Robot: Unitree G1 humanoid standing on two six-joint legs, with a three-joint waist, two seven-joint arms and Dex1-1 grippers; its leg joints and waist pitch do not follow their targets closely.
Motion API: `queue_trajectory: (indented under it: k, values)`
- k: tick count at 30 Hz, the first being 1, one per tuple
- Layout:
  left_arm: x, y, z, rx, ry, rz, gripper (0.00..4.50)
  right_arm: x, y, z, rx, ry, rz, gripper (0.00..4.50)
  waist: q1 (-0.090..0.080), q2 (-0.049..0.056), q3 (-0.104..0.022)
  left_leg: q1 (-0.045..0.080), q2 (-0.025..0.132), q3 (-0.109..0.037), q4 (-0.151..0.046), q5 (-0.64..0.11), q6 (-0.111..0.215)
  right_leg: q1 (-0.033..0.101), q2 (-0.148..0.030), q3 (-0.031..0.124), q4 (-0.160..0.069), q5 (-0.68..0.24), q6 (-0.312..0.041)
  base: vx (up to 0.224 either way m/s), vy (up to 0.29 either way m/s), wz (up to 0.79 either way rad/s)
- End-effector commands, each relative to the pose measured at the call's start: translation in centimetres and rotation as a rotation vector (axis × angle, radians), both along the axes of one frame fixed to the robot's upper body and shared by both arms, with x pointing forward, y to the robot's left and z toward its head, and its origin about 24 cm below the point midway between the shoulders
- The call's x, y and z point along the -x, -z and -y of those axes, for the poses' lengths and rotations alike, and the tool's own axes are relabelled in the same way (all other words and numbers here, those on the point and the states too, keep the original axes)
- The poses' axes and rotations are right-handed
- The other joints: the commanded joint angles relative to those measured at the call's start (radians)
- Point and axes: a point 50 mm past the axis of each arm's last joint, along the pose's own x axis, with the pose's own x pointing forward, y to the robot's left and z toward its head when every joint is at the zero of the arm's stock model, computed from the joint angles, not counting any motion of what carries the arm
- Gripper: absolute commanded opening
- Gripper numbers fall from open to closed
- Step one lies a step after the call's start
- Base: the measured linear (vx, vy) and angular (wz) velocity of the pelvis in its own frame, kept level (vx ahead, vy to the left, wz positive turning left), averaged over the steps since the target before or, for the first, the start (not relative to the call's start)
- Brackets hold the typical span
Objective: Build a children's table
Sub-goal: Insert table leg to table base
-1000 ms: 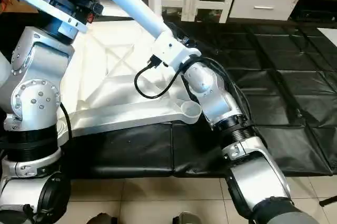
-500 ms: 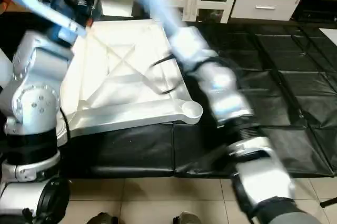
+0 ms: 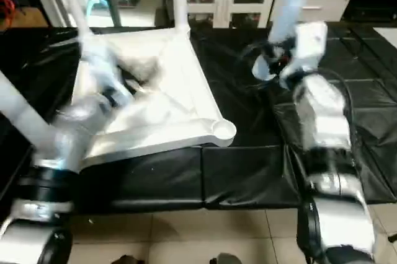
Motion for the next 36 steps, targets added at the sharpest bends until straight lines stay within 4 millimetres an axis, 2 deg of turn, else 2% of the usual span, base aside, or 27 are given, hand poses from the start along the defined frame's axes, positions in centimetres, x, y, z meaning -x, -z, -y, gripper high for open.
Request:
queue_trajectory:
  k: [1,2,3,4,6,9,10,12,13,14,15,17,25,27,31,32,36]
  values:
    - [0.5,0.6,0.9,-0.096,0.102,0.038,3.57,0.3,-0.6,0.4,-0.005,-0.024,0.009,1.9,-0.002,-0.018,-0.105,0.008,-0.007,0.011,-0.052,-0.05,0.112,0.082,-0.031,0.019,-0.074,0.037,-0.28,0.0,0.0,0.0]
    - [1.5,2.0,1.8,-0.209,0.263,0.062,3.57,0.7,-0.1,0.7,-0.011,-0.059,-0.035,1.9,-0.003,-0.024,-0.106,0.008,-0.01,0.011,-0.051,-0.042,0.116,0.085,-0.029,0.019,-0.079,0.037,-0.277,0.0,0.0,0.0]
    - [1.5,2.0,1.8,-0.209,0.263,0.062,3.57,0.7,-0.1,0.7,-0.011,-0.059,-0.035,1.9,0.0,-0.021,-0.105,0.008,-0.008,0.009,-0.054,-0.038,0.118,0.087,-0.033,0.019,-0.076,0.034,-0.273,0.0,0.0,0.0]
    - [2.6,2.8,2.2,-0.268,0.397,0.061,3.57,0.9,-0.1,0.7,-0.012,-0.079,-0.048,1.9,-0.004,-0.023,-0.106,0.006,-0.008,0.011,-0.052,-0.024,0.116,0.087,-0.033,0.02,-0.073,0.049,-0.273,0.0,0.0,0.0]
    - [3.6,3.6,2.4,-0.327,0.534,0.04,3.57,1.1,-0.4,0.5,-0.013,-0.114,-0.066,1.9,-0.008,-0.018,-0.105,0.005,-0.007,0.011,-0.053,-0.015,0.115,0.085,-0.034,0.021,-0.069,0.056,-0.272,0.0,0.0,0.0]
    - [3.6,4.1,2.2,-0.374,0.564,0.025,3.57,1.3,-0.4,0.1,0.001,-0.152,-0.082,1.9,-0.01,-0.016,-0.103,0.01,-0.005,0.015,-0.053,-0.046,0.101,0.081,-0.035,0.021,-0.076,0.031,-0.278,0.0,0.0,0.0]
    - [3.4,5.0,1.6,-0.466,0.583,0.01,3.57,1.8,-0.1,-0.5,0.027,-0.215,-0.106,1.9,-0.009,-0.018,-0.099,0.012,-0.007,0.014,-0.056,-0.069,0.095,0.081,-0.032,0.021,-0.082,-0.009,-0.273,0.0,0.0,0.0]
    - [3.4,5.0,1.6,-0.466,0.583,0.01,3.57,1.8,-0.1,-0.5,0.027,-0.215,-0.106,1.9,-0.009,-0.017,-0.094,0.013,-0.005,0.013,-0.059,-0.096,0.077,0.08,-0.033,0.022,-0.085,-0.059,-0.249,0.0,0.0,0.0]
    - [3.3,5.6,1.0,-0.538,0.588,0.01,3.57,2.3,0.2,-1.1,0.06,-0.276,-0.128,1.9,-0.01,-0.017,-0.093,0.015,-0.006,0.012,-0.061,-0.105,0.066,0.08,-0.032,0.022,-0.092,-0.088,-0.237,0.0,0.0,0.0]
    - [3.1,6.0,0.6,-0.567,0.58,0.006,3.57,2.8,0.6,-1.7,0.088,-0.333,-0.145,1.9,-0.011,-0.019,-0.092,0.012,-0.007,0.011,-0.062,-0.102,0.06,0.083,-0.033,0.024,-0.09,-0.083,-0.23,0.0,0.0,0.0]
    - [3.1,6.0,0.6,-0.567,0.58,0.006,3.57,2.8,0.6,-1.7,0.088,-0.333,-0.145,1.9,-0.009,-0.016,-0.093,0.014,-0.005,0.011,-0.063,-0.1,0.056,0.081,-0.034,0.024,-0.088,-0.08,-0.228,0.0,0.0,0.0]
    - [2.8,6.2,0.1,-0.584,0.562,0.006,3.57,3.4,1.2,-2.6,0.111,-0.404,-0.174,1.9,-0.011,-0.018,-0.096,0.012,-0.006,0.009,-0.062,-0.088,0.056,0.083,-0.035,0.024,-0.085,-0.054,-0.236,0.0,0.0,0.0]
    - [2.2,7.3,-1.6,-0.625,0.552,-0.046,3.57,3.6,1.3,-3.3,0.107,-0.46,-0.197,1.9,-0.011,-0.019,-0.099,0.01,-0.008,0.01,-0.061,-0.064,0.067,0.083,-0.037,0.025,-0.081,-0.011,-0.247,0.0,0.0,0.0]
    - [2.1,7.2,-1.8,-0.597,0.56,-0.058,3.29,3.8,1.4,-3.4,0.105,-0.466,-0.205,1.9,-0.01,-0.02,-0.098,0.01,-0.006,0.01,-0.062,-0.056,0.073,0.083,-0.037,0.025,-0.079,0.004,-0.256,0.0,0.0,0.0]
    - [2.0,7.3,-2.0,-0.607,0.567,-0.048,3.06,4.0,1.4,-3.4,0.112,-0.475,-0.211,1.9,-0.009,-0.02,-0.097,0.011,-0.005,0.011,-0.062,-0.066,0.07,0.082,-0.039,0.025,-0.081,-0.009,-0.257,0.0,0.0,0.0]
    - [2.1,7.4,-2.1,-0.608,0.578,-0.044,2.93,4.0,1.6,-3.5,0.12,-0.483,-0.215,1.9,-0.008,-0.012,-0.096,0.011,-0.005,0.009,-0.062,-0.068,0.068,0.081,-0.039,0.025,-0.082,-0.013,-0.257,0.0,0.0,0.0]
    - [2.0,7.4,-2.1,-0.601,0.594,-0.044,2.61,3.9,1.8,-3.5,0.124,-0.48,-0.212,1.9,-0.009,-0.016,-0.098,0.012,-0.005,0.01,-0.064,-0.069,0.062,0.082,-0.038,0.025,-0.081,-0.004,-0.258,0.0,0.0,0.0]
